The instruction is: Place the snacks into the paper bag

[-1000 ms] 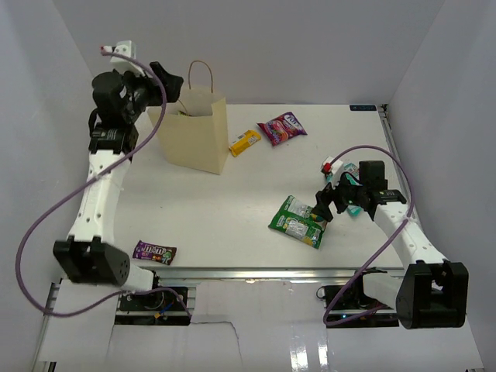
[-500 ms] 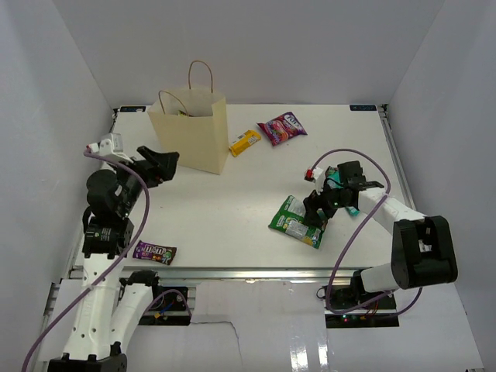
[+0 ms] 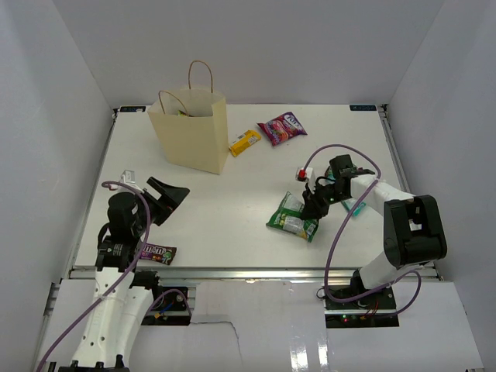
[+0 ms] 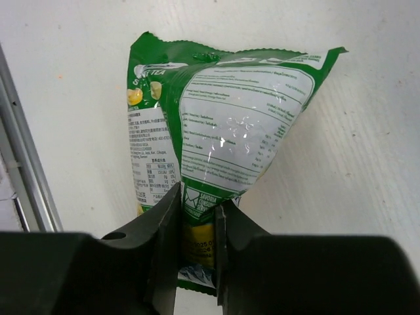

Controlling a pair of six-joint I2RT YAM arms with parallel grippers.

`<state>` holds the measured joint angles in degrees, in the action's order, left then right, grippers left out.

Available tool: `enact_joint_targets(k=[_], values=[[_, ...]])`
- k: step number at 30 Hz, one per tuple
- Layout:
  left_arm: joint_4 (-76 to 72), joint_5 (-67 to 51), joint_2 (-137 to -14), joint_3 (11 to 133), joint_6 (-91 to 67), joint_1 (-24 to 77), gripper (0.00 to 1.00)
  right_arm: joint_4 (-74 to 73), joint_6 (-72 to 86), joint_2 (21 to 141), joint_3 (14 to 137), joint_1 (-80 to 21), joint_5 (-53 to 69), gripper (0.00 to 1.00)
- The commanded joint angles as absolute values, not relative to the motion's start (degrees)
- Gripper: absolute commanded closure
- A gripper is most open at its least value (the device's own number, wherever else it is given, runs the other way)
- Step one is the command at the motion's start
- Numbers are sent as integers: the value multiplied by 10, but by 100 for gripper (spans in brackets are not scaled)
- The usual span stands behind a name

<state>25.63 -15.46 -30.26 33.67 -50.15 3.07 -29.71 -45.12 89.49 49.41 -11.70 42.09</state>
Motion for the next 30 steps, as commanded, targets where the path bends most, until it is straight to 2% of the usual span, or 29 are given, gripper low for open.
enact_joint_targets(k=[1, 6, 9, 10, 11, 15, 19, 20, 24, 27, 30], values=[[294, -142, -299, 317, -546, 29, 5, -359, -509, 879, 527, -120, 482, 92], [301, -138, -292, 315, -550, 29, 5, -372, -477, 862, 625, -128, 547, 92], [310, -135, -288, 317, -548, 29, 5, -314, -379, 872, 706, -158, 541, 92], [315, -130, -287, 321, -548, 29, 5, -253, -346, 874, 741, -181, 529, 92], [325, -127, -284, 322, -548, 29, 5, -215, -269, 877, 757, -196, 481, 92], [360, -103, -268, 326, -566, 29, 5, -84, -151, 929, 874, -280, 290, 92], [381, -91, -246, 325, -584, 29, 5, 26, -112, 1015, 1016, -371, 86, 92], [385, -91, -243, 324, -586, 29, 5, 55, -112, 1038, 1086, -380, 28, 92], [401, -87, -229, 329, -591, 29, 5, 104, -113, 1179, 1268, -408, -61, 92], [418, -79, -215, 332, -593, 29, 4, 160, -141, 1244, 1353, -424, -92, 92], [435, -67, -202, 330, -606, 29, 4, 215, -170, 1259, 1327, -438, -98, 92]])
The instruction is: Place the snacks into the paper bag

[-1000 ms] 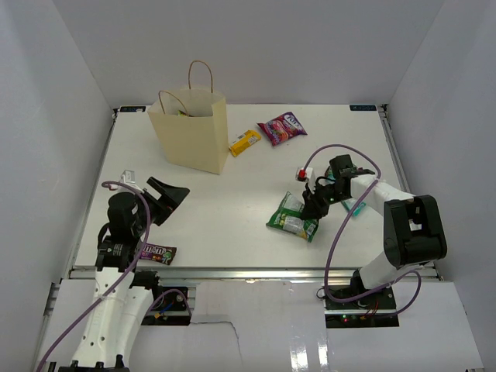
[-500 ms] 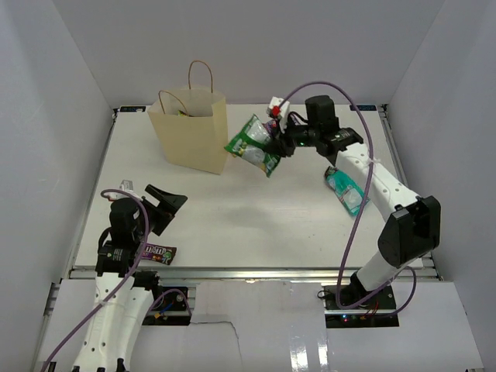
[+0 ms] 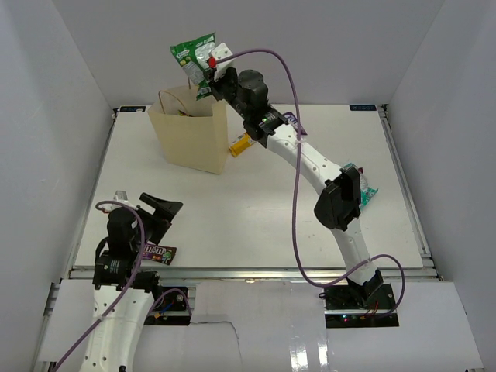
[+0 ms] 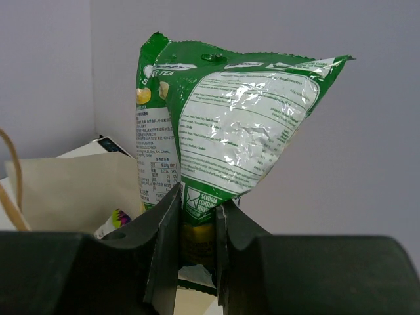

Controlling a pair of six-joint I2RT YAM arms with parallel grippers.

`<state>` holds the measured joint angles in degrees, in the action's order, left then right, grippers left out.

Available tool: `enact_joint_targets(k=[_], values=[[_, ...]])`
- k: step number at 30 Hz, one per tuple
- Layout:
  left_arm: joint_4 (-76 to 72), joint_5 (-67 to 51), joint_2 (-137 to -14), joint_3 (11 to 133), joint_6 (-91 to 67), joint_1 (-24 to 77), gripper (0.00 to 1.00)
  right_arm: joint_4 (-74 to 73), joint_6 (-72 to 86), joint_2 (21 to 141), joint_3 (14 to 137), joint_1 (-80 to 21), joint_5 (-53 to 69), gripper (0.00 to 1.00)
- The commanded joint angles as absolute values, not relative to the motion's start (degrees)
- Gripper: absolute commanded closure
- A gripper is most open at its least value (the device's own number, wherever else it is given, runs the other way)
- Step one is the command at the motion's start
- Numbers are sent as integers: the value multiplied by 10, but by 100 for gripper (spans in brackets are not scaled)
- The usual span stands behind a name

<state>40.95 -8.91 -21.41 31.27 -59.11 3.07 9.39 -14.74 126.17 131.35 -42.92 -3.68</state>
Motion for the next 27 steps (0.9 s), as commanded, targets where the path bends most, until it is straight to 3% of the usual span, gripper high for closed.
enact_joint_targets(k=[1, 8, 13, 16, 21, 27], values=[[443, -62, -200, 330, -613, 28, 4, 228, -179, 1258, 1314, -441, -104, 92], [484, -25, -218, 334, -658, 29, 4, 253, -190, 1261, 1270, -448, -116, 91], [505, -9, -237, 338, -685, 29, 4, 250, -192, 1246, 1242, -448, -108, 82], [529, 15, -246, 340, -713, 29, 2, 252, -194, 1238, 1226, -450, -104, 72], [579, 39, -286, 357, -747, 29, 2, 249, -204, 1218, 1184, -454, -86, 41], [606, 49, -350, 374, -748, 29, 2, 224, -208, 1171, 1142, -453, -63, 29]])
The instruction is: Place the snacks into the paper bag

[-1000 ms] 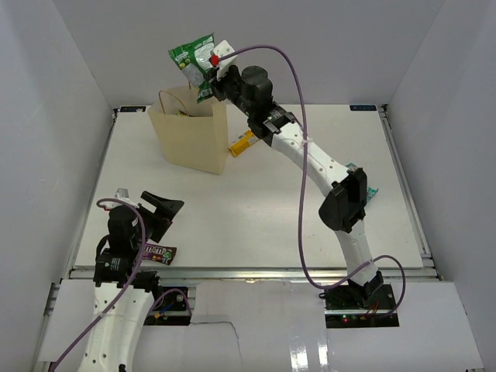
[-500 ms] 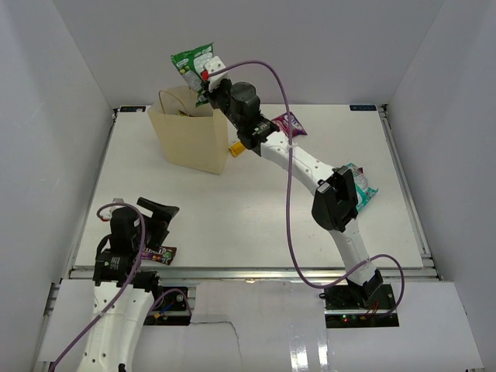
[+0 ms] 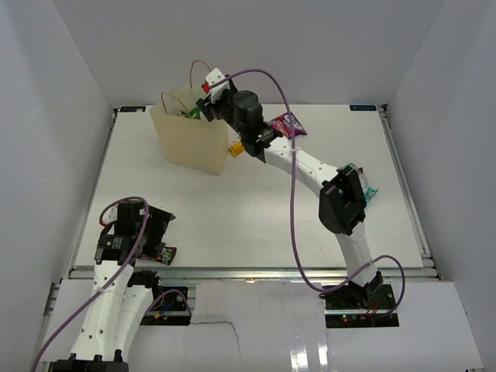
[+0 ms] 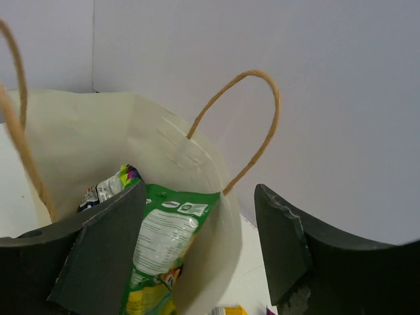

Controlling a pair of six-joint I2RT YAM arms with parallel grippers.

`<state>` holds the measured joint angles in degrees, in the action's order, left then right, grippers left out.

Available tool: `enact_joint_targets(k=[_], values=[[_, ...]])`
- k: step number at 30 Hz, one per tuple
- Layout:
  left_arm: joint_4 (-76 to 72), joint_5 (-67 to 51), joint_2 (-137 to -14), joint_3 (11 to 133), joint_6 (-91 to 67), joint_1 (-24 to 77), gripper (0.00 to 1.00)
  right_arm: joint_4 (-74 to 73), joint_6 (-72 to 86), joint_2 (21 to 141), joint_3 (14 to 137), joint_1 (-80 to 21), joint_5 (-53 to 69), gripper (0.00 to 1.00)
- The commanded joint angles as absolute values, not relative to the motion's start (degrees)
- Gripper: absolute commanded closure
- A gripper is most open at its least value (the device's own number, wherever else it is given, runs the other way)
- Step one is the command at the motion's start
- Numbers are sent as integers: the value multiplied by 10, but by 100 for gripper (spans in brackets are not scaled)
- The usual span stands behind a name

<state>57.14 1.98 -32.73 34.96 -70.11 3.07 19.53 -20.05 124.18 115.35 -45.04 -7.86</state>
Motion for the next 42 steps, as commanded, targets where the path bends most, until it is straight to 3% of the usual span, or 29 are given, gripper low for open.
enact_joint_targets(k=[1, 5, 6, 10, 19, 26, 29, 32, 33, 34, 39, 42], values=[[613, 54, -358, 378, -747, 29, 2, 216, -209, 1148, 1132, -452, -51, 27], [657, 86, -419, 400, -745, 29, 2, 99, -258, 1069, 1074, -430, 91, 5], [670, 93, -448, 403, -746, 29, 2, 73, -263, 1049, 1057, -421, 168, 4], [688, 103, -531, 400, -755, 29, 2, 13, -267, 929, 904, -374, 249, 3], [627, 121, -651, 389, -751, 29, 2, -47, -249, 742, 663, -216, 303, 3], [536, 106, -721, 342, -737, 29, 12, -72, -231, 665, 575, -133, 327, 3], [509, 93, -724, 321, -739, 29, 27, -82, -227, 643, 555, -113, 334, 3], [497, 87, -702, 318, -732, 28, 53, -92, -227, 621, 537, -99, 334, 3], [495, 87, -686, 323, -724, 29, 70, -95, -228, 610, 534, -94, 333, 3], [494, 85, -679, 327, -719, 29, 78, -100, -229, 606, 525, -87, 332, 3], [433, 39, -632, 363, -596, 29, 87, -119, -235, 579, 502, -69, 325, 3], [346, -58, -590, 390, -492, 29, 89, -129, -238, 570, 492, -60, 324, 3]])
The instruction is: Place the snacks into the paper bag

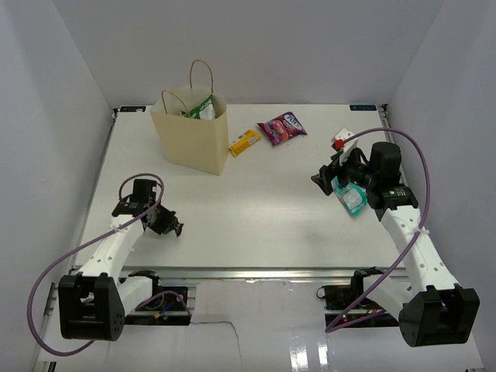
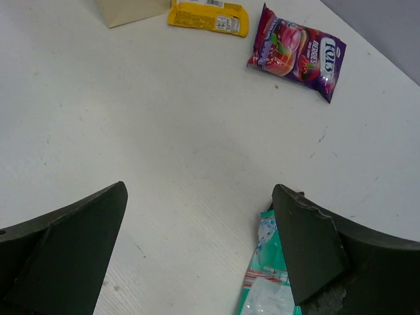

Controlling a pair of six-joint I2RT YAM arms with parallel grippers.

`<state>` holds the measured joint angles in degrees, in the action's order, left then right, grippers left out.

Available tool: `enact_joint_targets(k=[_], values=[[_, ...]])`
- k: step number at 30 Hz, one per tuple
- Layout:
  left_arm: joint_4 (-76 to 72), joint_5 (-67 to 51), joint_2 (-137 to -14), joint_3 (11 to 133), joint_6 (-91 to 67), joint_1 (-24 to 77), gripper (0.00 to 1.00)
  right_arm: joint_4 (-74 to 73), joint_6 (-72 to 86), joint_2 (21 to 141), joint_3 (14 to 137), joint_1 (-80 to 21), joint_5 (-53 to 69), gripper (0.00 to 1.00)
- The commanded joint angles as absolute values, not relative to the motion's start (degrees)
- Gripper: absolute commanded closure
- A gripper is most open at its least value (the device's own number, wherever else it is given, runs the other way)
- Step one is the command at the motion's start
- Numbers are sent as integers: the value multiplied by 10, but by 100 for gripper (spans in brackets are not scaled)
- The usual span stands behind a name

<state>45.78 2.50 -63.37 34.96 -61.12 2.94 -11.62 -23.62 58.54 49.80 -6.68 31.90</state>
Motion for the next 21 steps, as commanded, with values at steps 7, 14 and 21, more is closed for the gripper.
enact_joint_targets(k=[7, 14, 21], values=[[87, -296, -560, 499, -429, 34, 100, -139, -244, 566, 479, -42, 319, 4], [14, -337, -687, 739, -446, 70, 100, -140, -241, 563, 478, -39, 320, 4], [67, -199, -826, 909, -491, 84, 100, -140, -232, 554, 475, -38, 320, 4]])
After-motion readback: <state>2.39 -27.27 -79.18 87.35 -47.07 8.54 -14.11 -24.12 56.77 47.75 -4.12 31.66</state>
